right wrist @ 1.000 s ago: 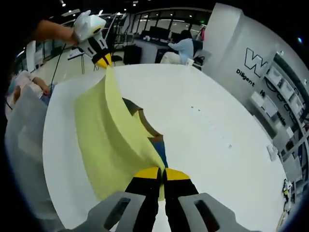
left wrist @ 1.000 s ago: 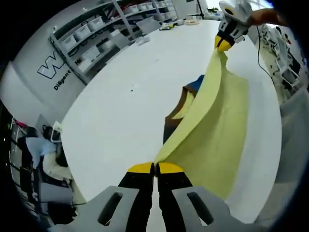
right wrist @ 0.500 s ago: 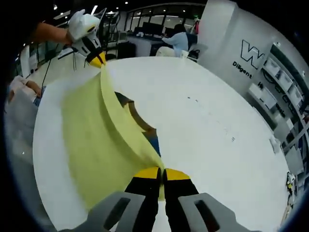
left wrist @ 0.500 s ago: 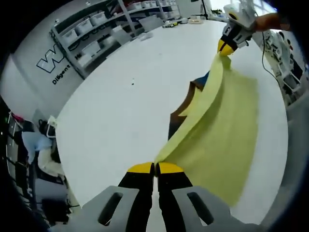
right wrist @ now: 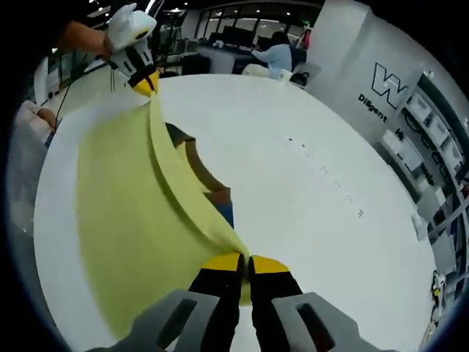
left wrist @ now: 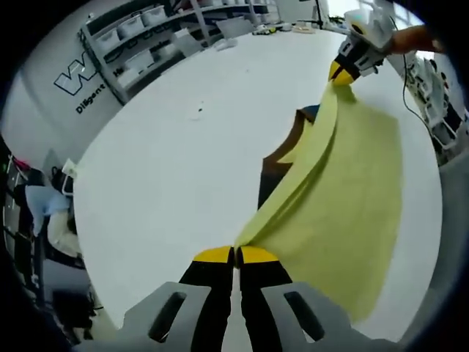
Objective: Fold the garment on the visible template until the final outline fits inside the template.
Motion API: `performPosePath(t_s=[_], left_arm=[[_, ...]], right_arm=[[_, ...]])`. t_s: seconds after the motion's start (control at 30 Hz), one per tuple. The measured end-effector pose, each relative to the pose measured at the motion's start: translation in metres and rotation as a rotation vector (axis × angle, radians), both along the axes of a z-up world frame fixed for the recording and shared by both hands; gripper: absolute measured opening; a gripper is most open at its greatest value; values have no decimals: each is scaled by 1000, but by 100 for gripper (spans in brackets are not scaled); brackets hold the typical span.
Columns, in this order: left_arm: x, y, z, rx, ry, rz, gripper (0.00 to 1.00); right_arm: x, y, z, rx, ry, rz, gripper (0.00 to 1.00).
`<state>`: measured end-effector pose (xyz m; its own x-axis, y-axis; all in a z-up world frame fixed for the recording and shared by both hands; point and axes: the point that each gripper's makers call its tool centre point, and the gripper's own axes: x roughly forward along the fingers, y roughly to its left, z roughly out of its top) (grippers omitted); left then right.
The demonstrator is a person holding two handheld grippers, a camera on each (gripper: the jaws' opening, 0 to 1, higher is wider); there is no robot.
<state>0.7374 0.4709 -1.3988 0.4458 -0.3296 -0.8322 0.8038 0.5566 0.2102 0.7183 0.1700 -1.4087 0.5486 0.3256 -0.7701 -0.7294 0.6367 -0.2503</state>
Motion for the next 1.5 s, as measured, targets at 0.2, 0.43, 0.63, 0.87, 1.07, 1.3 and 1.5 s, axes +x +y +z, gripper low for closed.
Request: performPosePath(t_s=[0.2, 0.43, 0.63, 0.87, 1.07, 1.3, 1.5], left_arm=[[3, 1, -8, 6, 8, 9, 1], [4, 2, -15, 5, 27, 45, 2], [14, 4, -12, -13, 6, 86, 3], [20, 10, -9, 22, -46, 78, 2], [21, 7, -5, -18, -56, 88, 3], [5, -3, -27, -32, -9, 63, 32], [13, 9, -36, 60, -41, 30, 29]], right_arm=[[4, -5, -7, -4, 3, -8, 1], [5, -10, -9, -4, -3, -18, 4], [14, -18, -5, 1, -27, -50, 6], [11, -19, -5, 8, -22, -55, 7], [3, -14, -12, 29, 11, -49, 7], [-11, 1, -22, 62, 58, -40, 11], [-15, -6, -33, 29, 80, -67, 6]])
